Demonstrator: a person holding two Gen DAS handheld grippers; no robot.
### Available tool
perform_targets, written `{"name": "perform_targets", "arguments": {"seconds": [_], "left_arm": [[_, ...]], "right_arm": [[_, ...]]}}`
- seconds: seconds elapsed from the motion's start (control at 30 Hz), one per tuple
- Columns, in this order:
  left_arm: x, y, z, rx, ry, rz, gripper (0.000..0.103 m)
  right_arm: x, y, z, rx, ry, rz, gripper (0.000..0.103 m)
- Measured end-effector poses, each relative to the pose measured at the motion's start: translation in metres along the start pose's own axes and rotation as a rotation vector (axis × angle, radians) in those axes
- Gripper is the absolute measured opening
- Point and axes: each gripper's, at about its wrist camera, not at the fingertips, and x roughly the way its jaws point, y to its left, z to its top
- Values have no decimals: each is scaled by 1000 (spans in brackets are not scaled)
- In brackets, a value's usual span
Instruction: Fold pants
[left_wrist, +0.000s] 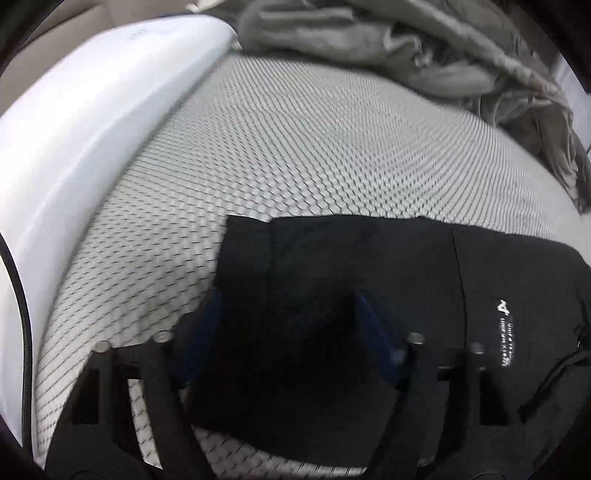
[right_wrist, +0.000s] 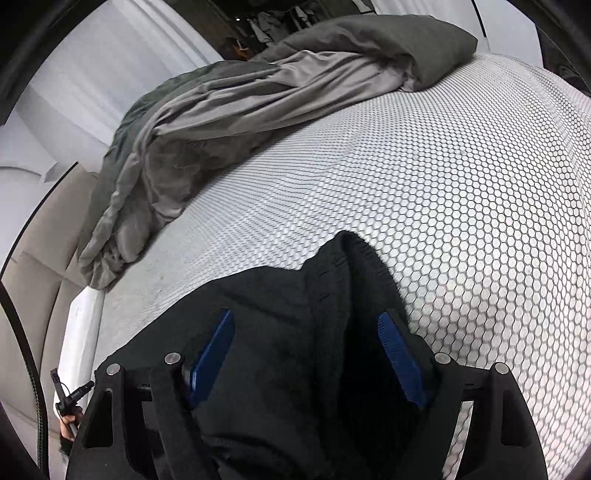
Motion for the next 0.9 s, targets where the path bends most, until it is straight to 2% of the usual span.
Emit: {"name": "perform_targets", "arguments": {"seconds": [0.07, 0.13, 0.2, 0.27, 0.37, 0.4, 0.43, 0.47, 0.57, 0.67, 0.7, 0.77, 0.83, 0.87, 0.9], "left_arm": [[9, -6, 4, 25, 8, 3, 43], [15, -12, 6, 49, 4, 27, 35], [19, -11, 8, 52, 0, 61, 20], [25, -9, 11, 33, 3, 105, 1], [26, -2, 16, -16, -40, 98, 0], [24, 0, 19, -32, -69, 102, 0], [18, 5, 22, -44, -90, 123, 0], [17, 7, 25, -63, -115, 149, 0], [15, 18, 37, -147, -160, 172, 0], [21, 37, 50, -223, -145, 162, 0], [23, 39, 52, -244, -128, 138, 0], [21, 47, 53, -272, -100, 79, 0], [17, 47, 51, -251, -85, 40, 0], [12, 44, 49, -218, -79, 40, 0], [6, 42, 44, -199, -81, 53, 0]], "right_arm": [[11, -4, 7, 21, 24, 38, 79], [19, -2, 11, 29, 36, 109, 78], [32, 1, 17, 19, 57, 114, 78], [52, 2, 22, 7, 103, 95, 70], [70, 5, 24, -15, 127, -1, 31], [71, 7, 26, -25, 114, -26, 9], [72, 7, 30, -31, 99, -33, 6], [72, 10, 34, -47, 82, -23, 6], [68, 21, 51, -87, -10, -74, 5], [62, 24, 69, -74, -108, -119, 5], [62, 22, 73, -73, -109, -156, 6], [76, 22, 78, -61, -34, -195, 11], [81, 22, 76, -19, 27, -187, 28], [76, 22, 73, -11, 23, -174, 34], [67, 23, 70, -12, 5, -152, 44]]}}
